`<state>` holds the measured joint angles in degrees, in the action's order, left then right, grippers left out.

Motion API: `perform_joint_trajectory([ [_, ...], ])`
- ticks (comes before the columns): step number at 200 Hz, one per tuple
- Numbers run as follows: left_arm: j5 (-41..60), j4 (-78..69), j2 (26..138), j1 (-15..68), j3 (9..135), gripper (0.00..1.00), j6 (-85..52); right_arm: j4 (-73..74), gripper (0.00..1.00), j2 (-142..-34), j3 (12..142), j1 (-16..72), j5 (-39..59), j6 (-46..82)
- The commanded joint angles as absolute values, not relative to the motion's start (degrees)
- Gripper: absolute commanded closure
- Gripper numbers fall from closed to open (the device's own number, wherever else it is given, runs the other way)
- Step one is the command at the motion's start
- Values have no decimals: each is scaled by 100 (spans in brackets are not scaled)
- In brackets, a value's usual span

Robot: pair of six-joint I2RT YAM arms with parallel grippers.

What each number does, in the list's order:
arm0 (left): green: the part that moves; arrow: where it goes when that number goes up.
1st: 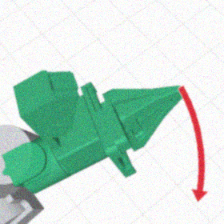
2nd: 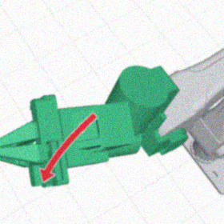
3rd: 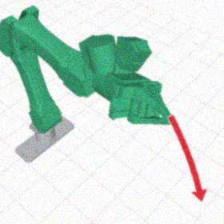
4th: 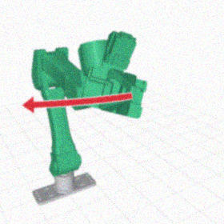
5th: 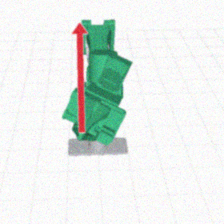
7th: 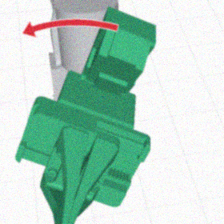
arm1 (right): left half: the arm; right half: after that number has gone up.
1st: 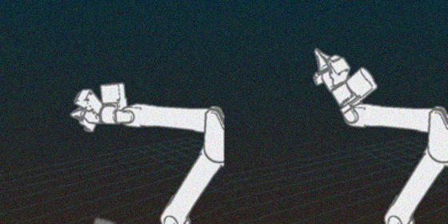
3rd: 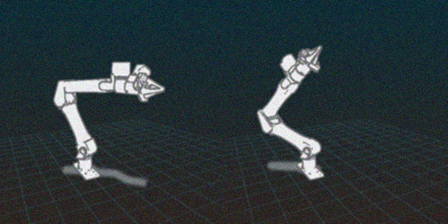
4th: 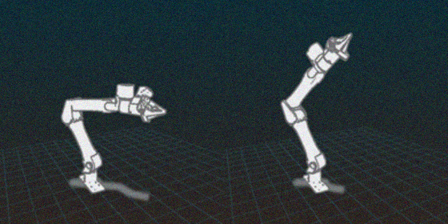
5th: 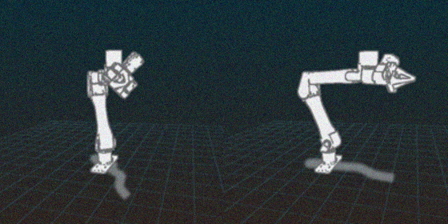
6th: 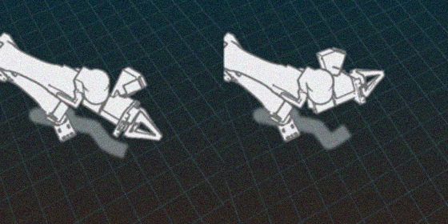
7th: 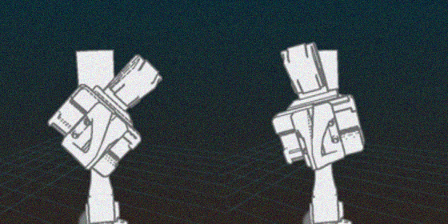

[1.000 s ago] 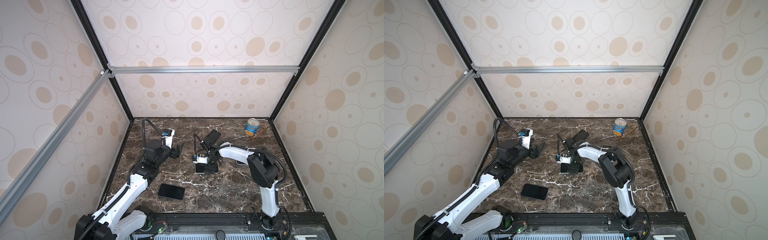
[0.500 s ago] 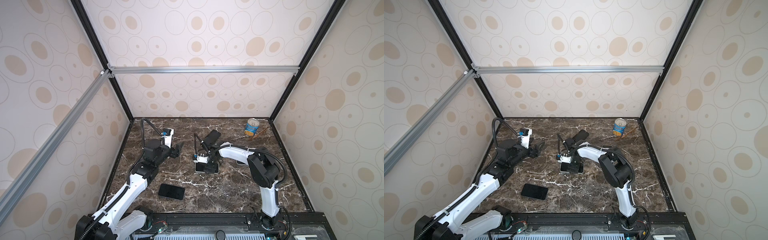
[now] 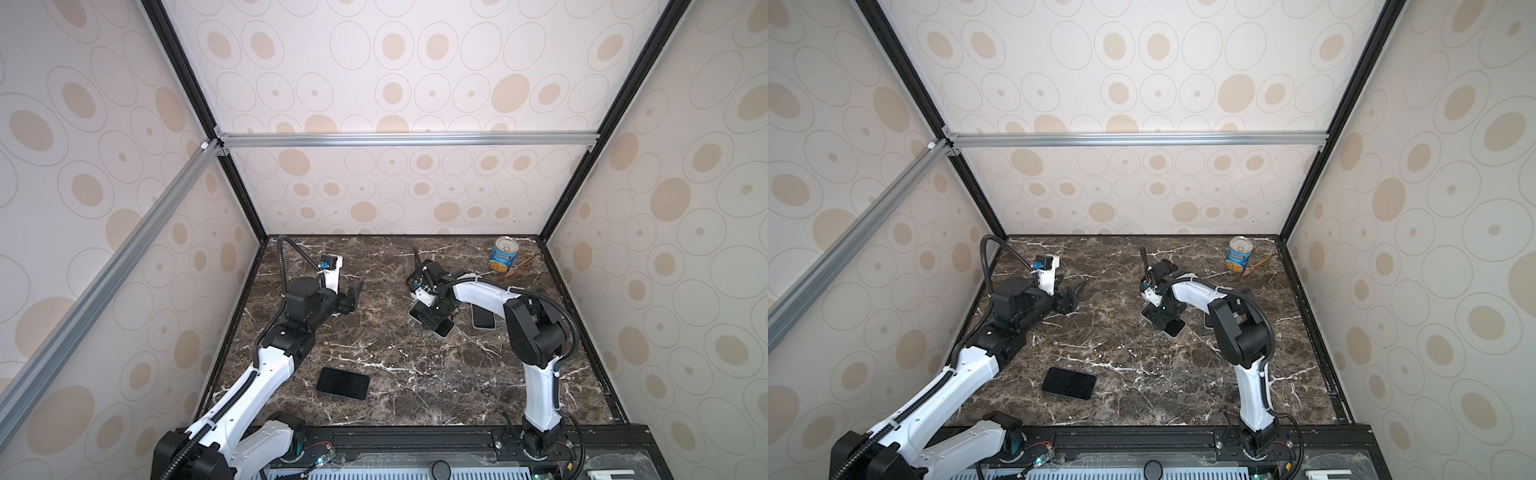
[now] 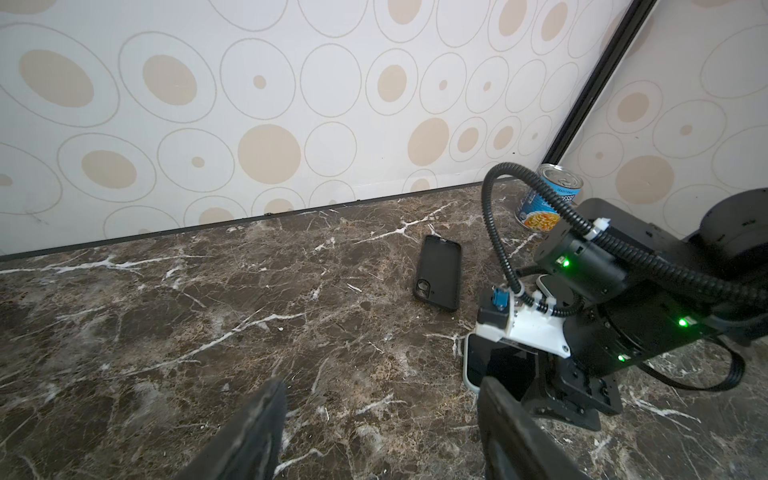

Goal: Put the phone into the phone case
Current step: 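Grasp the cased phone's end with the right gripper and lift it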

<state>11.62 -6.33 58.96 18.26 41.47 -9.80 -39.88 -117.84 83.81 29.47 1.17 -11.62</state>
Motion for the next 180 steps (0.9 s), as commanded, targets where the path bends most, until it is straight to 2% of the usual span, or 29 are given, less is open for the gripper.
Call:
perform_joint_trajectory([
  [1,1153,-703,5913,1749,4176,27,-1061,-4401,33,-12141,8224,2644,-471,-285],
  [27,1178,-703,5915,1714,4175,27,-1083,-4539,33,-12204,8371,2307,-341,366],
  [81,1177,-695,5880,1674,4175,27,-1109,-5106,31,-12545,8929,2093,-698,1320],
  [140,1213,-677,5846,1644,4186,27,-1167,-4615,28,-12150,8443,2074,-917,2393],
  [180,1215,-677,5793,1634,4175,27,-1171,-4210,22,-11868,8203,2074,-916,2735],
])
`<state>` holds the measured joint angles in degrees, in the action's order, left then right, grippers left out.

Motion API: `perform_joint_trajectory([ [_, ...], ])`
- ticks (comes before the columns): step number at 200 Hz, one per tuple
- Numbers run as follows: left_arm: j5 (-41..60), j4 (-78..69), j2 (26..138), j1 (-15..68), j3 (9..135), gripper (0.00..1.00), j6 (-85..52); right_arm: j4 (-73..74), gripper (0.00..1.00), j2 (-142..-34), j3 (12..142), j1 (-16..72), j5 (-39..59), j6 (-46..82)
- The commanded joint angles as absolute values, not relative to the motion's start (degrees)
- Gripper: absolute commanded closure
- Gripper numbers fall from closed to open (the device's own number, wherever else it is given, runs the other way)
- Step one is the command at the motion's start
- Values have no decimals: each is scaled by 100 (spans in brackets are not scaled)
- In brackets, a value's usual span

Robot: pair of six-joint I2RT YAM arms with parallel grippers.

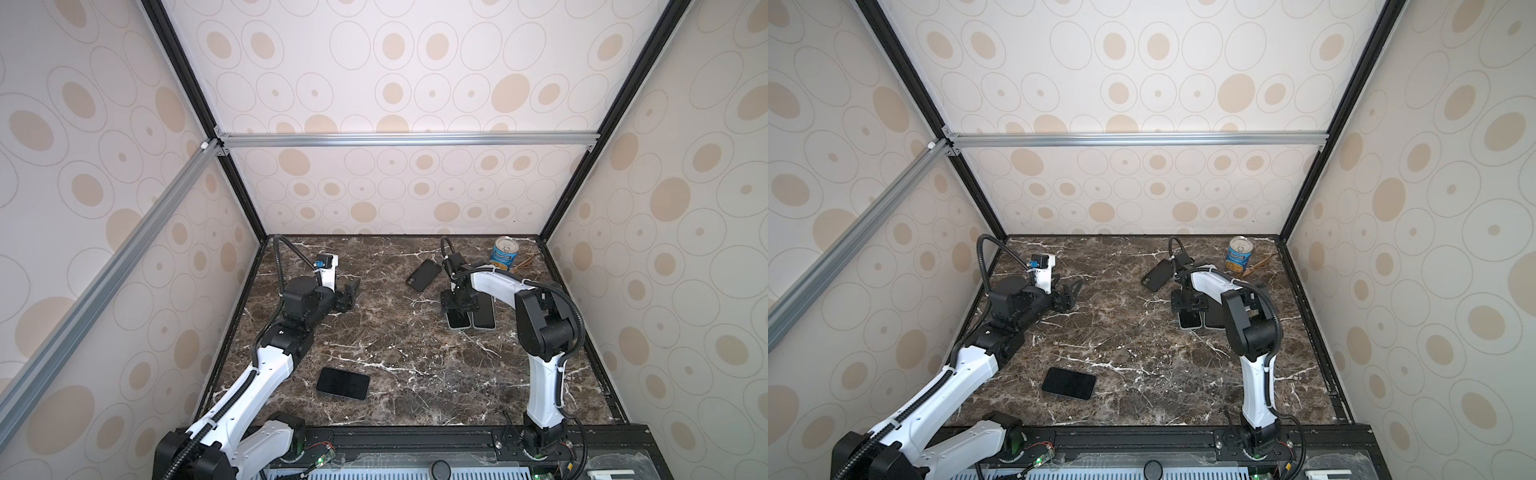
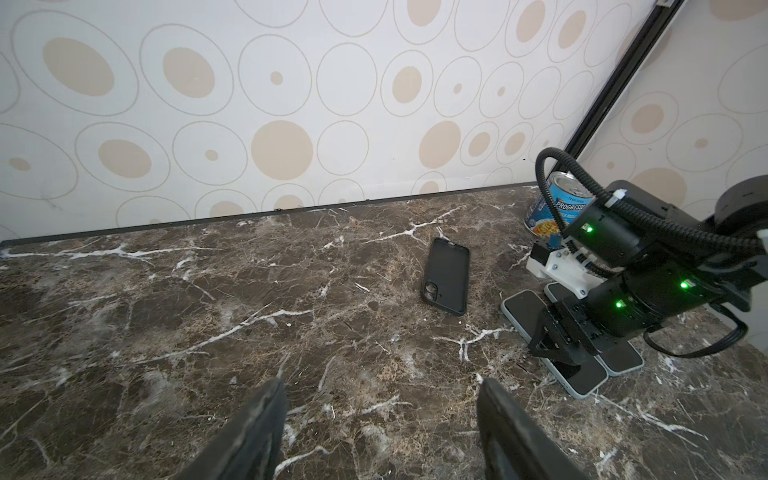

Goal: Put the phone into the phone case
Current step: 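Grasp the cased phone's end with the right gripper and lift it, then set the cased phone beside the other cased phone and open the right gripper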

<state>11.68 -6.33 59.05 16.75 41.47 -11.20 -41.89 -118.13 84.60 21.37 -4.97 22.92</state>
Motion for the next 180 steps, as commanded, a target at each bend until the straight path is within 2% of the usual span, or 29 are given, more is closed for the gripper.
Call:
perform_joint_trajectory([
  [1,1218,-677,5793,1634,4175,27,-1174,-4206,22,-11862,8202,2074,-919,2738],
  [119,1268,-672,5670,1612,4175,27,-1200,-4273,12,-10841,8242,2177,-716,2571],
  [122,1259,-676,5667,1615,4175,27,-1192,-4290,3,-10800,8254,2201,-726,2552],
  [125,1254,-674,5668,1617,4175,27,-1194,-4303,0,-10755,8270,2231,-751,2523],
  [150,1188,-628,5625,1609,4184,27,-1197,-4321,0,-10327,8398,2565,-866,2142],
  [180,918,-307,5651,1617,4307,27,-1542,-4059,1,-9790,8539,3403,-833,1090],
])
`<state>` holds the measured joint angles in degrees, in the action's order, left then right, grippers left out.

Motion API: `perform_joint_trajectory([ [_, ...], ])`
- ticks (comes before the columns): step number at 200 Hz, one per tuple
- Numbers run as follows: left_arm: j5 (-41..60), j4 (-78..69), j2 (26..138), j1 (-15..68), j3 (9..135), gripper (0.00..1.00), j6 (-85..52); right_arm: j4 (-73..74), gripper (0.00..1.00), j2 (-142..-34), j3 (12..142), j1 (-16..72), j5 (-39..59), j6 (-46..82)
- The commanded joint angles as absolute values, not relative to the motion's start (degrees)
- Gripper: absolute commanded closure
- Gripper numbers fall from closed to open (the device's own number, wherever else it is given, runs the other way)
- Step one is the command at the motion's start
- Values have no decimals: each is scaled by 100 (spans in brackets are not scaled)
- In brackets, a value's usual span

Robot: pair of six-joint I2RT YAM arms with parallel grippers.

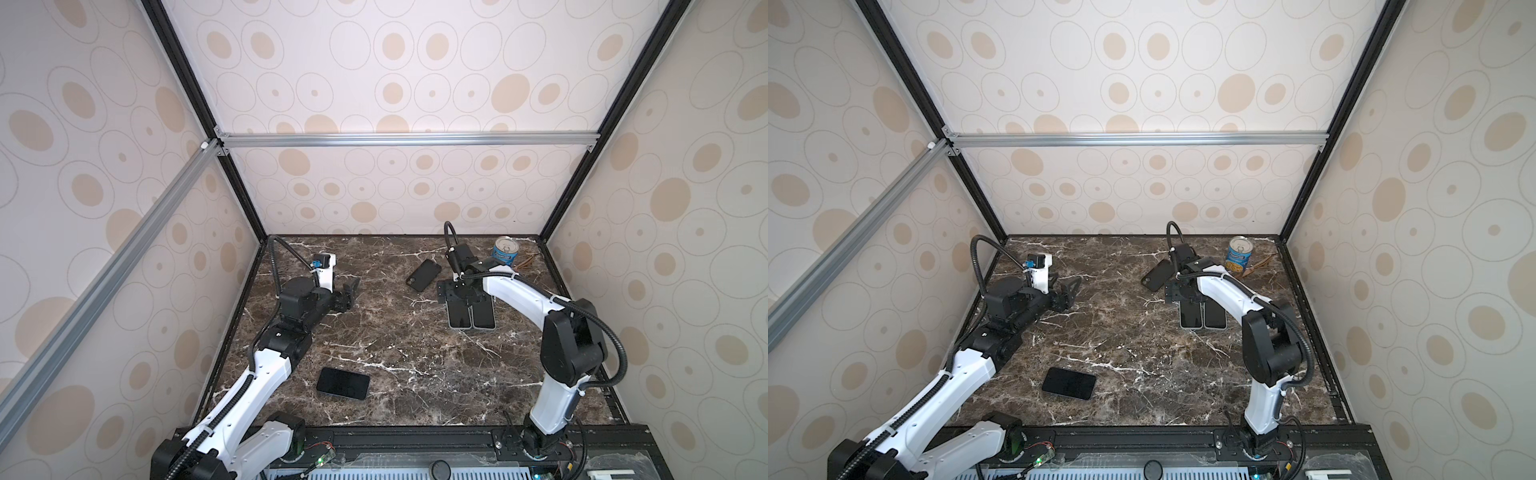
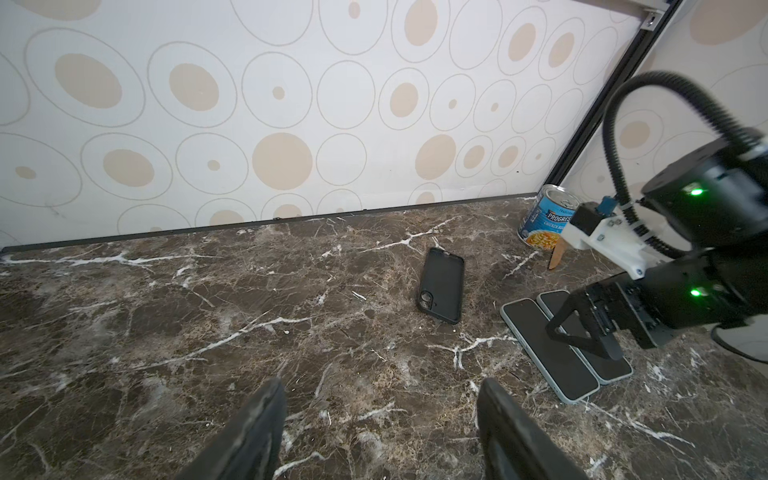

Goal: Put the phone into the phone case
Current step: 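Set the cased phone beside the other cased phone and open the right gripper, then move the right gripper to the blue-framed phone and grasp its end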

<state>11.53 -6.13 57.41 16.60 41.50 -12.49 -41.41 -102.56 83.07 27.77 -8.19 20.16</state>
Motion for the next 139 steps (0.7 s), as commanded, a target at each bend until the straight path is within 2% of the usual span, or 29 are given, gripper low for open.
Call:
perform_joint_trajectory([
  [1,912,-281,5656,1617,4315,27,-1558,-4056,1,-9777,8541,3420,-825,1059],
  [44,418,1063,5722,1612,4416,27,-2370,-3488,0,-9404,8415,4742,-425,-369],
  [75,501,1051,5752,1586,3986,26,-2879,-3236,0,-9344,8185,5282,-419,-601],
  [96,435,938,5977,1398,3926,26,-2822,-2945,1,-9227,7891,5499,28,-661],
  [139,1620,549,6861,298,4101,23,-3085,-2407,1,-9419,7389,6161,352,-887],
])
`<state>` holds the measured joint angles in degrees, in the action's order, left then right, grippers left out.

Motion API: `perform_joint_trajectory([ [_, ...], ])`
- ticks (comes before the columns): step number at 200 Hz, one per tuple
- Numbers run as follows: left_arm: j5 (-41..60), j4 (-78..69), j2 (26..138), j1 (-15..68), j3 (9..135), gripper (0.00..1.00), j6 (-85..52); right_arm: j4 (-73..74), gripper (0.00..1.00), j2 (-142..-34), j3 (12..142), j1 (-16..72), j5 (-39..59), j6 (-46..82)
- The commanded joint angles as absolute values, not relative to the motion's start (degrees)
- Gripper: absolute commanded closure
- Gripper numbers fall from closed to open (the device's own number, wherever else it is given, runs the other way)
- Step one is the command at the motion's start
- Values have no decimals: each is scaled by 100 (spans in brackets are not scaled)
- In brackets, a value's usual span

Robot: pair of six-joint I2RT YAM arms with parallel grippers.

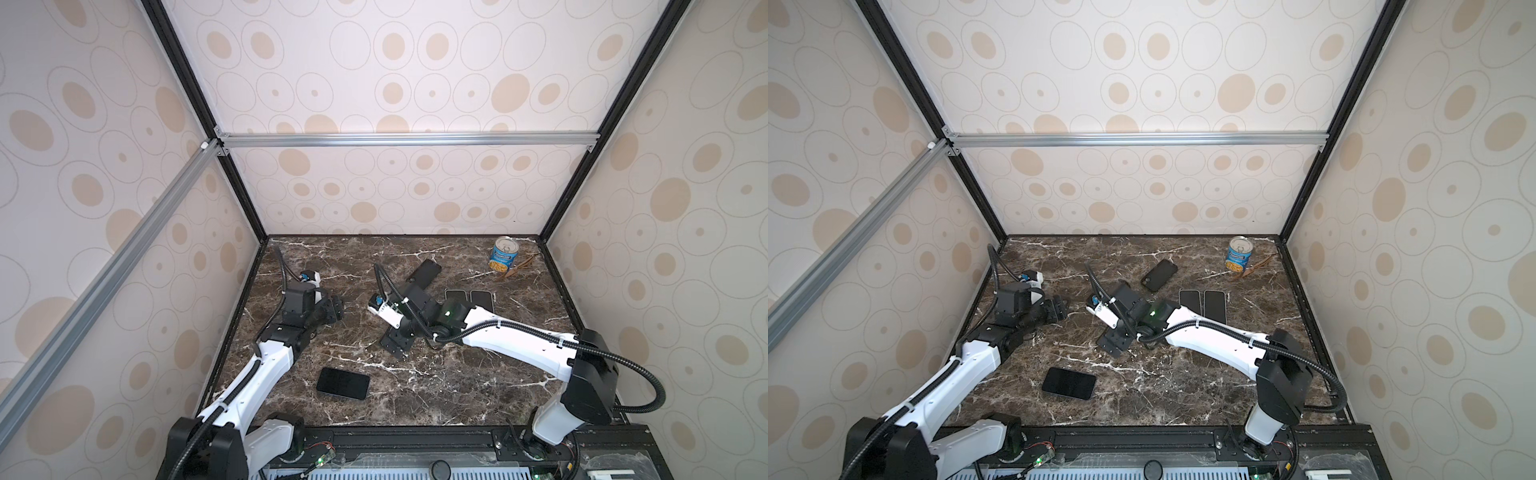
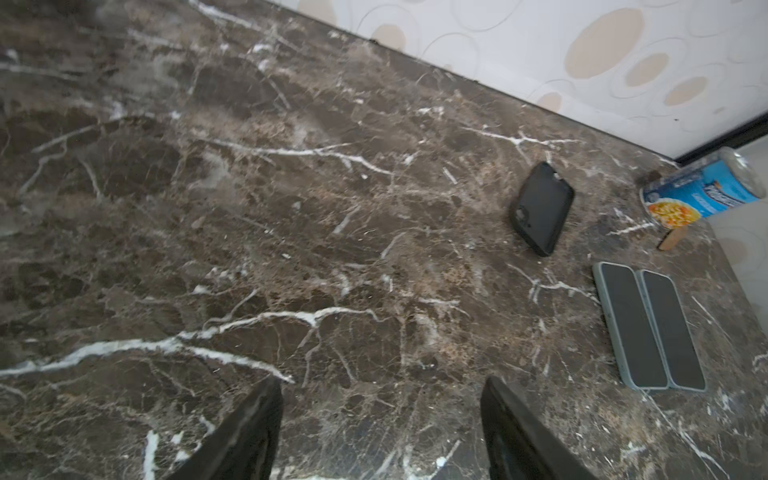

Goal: Put the phone into the phone case
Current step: 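Move the right gripper to the blue-framed phone and grasp its end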

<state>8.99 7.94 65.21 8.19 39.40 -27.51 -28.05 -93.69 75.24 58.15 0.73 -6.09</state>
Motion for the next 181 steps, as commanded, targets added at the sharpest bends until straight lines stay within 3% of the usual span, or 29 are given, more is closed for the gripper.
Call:
perform_joint_trajectory([
  [1,1641,538,6876,272,4104,23,-3094,-2399,1,-9434,7391,6183,347,-883],
  [39,2058,410,7167,-359,4070,21,-3287,-2305,1,-10339,7814,6765,236,-1038],
  [106,2173,-111,6757,-670,3588,18,-3493,-2494,1,-11870,8895,7063,362,-977],
  [181,2531,-228,6917,-848,3591,19,-3577,-2820,1,-12523,9222,7106,493,-1017],
])
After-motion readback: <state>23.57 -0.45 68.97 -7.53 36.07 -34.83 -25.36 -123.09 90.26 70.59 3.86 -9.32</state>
